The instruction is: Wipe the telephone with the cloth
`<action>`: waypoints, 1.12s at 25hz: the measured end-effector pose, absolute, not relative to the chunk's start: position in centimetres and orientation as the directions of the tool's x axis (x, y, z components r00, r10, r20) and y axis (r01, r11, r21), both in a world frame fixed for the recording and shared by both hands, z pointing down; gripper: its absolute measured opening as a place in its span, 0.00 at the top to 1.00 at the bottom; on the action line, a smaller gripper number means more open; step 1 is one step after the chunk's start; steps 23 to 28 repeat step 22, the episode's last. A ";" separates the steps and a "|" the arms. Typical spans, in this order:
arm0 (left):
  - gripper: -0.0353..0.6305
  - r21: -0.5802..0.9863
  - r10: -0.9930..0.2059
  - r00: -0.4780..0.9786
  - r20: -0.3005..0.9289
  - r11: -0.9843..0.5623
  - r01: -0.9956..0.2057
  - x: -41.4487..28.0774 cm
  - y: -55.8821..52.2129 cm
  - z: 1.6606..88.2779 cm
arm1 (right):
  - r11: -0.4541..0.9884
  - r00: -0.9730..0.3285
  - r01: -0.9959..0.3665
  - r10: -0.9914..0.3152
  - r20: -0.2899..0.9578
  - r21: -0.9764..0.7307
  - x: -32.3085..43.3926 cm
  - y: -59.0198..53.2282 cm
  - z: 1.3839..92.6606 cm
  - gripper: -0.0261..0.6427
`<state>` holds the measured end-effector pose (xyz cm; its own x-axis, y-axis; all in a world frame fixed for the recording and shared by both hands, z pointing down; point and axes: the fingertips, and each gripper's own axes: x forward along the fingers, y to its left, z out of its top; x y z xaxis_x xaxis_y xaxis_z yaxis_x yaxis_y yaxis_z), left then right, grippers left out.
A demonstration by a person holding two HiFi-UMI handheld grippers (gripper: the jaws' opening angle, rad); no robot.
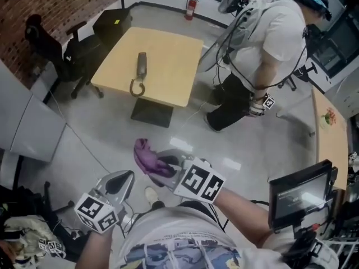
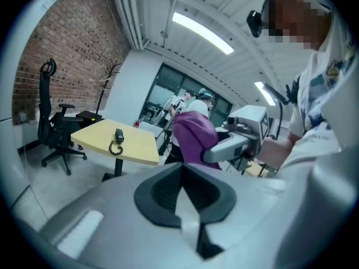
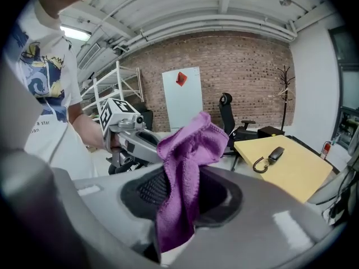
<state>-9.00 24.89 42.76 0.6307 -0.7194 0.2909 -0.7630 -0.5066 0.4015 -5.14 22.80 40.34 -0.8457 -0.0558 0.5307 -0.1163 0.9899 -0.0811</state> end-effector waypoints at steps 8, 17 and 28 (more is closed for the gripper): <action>0.94 0.418 -0.714 0.633 0.300 -0.498 -0.759 -1.2 20.6 39.6 | 0.990 -0.842 -0.077 -0.002 0.539 -0.117 1.4 19.7 37.7 0.79; 0.94 0.381 -0.709 0.622 0.332 -0.502 -0.776 6.3 19.6 39.9 | 0.993 -0.866 -0.050 0.010 0.499 -0.107 8.4 18.9 37.9 0.79; 0.94 0.363 -0.711 0.611 0.347 -0.499 -0.787 8.4 34.8 45.0 | 0.993 -0.878 -0.038 0.018 0.479 -0.107 10.4 34.4 43.2 0.79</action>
